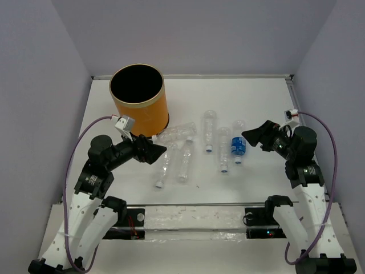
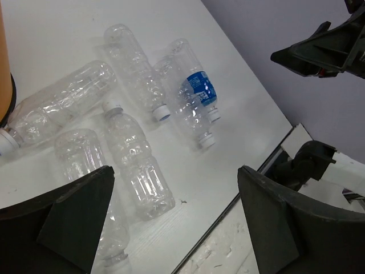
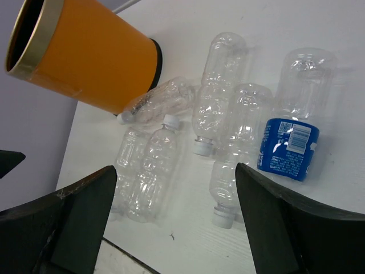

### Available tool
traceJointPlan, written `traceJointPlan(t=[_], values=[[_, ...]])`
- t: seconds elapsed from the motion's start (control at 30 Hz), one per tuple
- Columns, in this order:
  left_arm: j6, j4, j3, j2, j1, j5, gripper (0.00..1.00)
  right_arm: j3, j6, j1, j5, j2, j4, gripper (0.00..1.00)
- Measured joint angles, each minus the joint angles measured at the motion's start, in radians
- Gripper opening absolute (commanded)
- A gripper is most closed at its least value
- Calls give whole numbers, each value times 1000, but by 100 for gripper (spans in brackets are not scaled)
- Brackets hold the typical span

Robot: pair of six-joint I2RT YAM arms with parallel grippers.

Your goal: Put the plastic bottles in the bin

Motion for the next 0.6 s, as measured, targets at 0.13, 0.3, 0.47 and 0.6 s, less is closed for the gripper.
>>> traceJointPlan(t=[0.13,0.3,0.47,0.6], values=[[-12,-2,13,51,0,-10,99,-22,5,0,-1,-3,22,88],[-22,13,27,195,0,-31,89,-35,20,0,8,44,80,88],[-13,-36,69,346,-55,-170,89,-38,25,0,23,97,108,89],[-5,-66,97,391,-123,-286,92,-51,23,0,34,125,126,89]])
